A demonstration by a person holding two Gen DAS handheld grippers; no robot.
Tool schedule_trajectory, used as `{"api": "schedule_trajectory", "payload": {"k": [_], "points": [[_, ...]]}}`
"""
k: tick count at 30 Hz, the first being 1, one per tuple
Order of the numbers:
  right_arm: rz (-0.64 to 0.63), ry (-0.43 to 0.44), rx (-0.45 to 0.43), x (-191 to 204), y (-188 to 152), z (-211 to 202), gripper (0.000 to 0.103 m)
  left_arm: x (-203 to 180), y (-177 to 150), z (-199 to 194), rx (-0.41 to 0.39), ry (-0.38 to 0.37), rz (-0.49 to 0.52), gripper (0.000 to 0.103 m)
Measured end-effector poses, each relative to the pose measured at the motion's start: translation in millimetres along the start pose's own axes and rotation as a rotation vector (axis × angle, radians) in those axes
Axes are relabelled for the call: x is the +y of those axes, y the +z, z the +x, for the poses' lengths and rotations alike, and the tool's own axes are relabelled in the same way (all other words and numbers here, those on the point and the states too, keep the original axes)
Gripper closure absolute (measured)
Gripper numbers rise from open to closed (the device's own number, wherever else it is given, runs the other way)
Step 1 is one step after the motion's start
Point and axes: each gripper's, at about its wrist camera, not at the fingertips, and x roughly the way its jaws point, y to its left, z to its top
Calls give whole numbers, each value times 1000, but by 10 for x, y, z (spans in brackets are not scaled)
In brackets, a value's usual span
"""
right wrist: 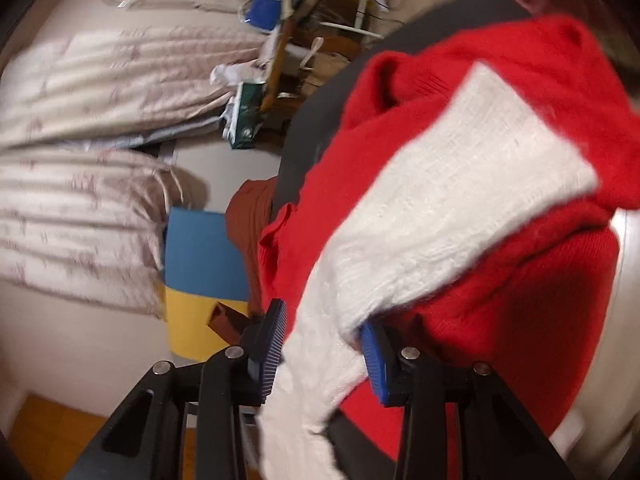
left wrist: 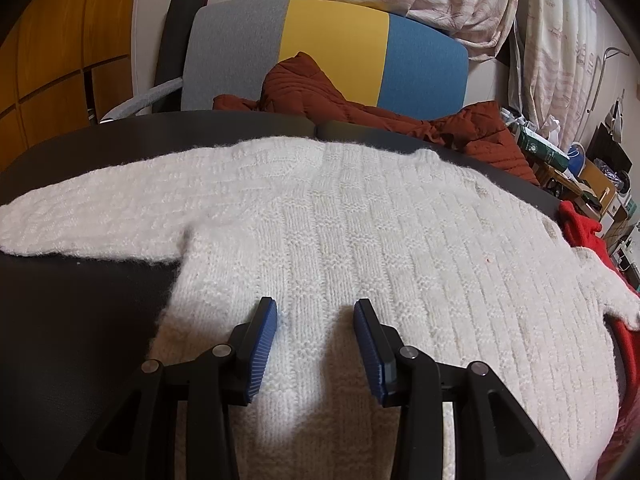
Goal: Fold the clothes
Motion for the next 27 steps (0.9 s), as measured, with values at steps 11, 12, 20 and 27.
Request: {"api": "schedule_trajectory", "payload": {"k": [11, 12, 20, 27], "points": [[-322, -78, -103, 815, -198, 67, 93, 32, -3, -7, -1, -20, -15, 62], [-407, -58, -95, 1044, -360, 122, 93, 34, -3, -7, -1, -21, -16, 62], [-995, 123, 92, 2398, -2186, 938, 93, 68, -2, -9, -3, -42, -32, 62], [-1349, 80, 512, 2164, -3952, 1956, 52, 120, -3, -8, -7, -78, -64, 62]]}}
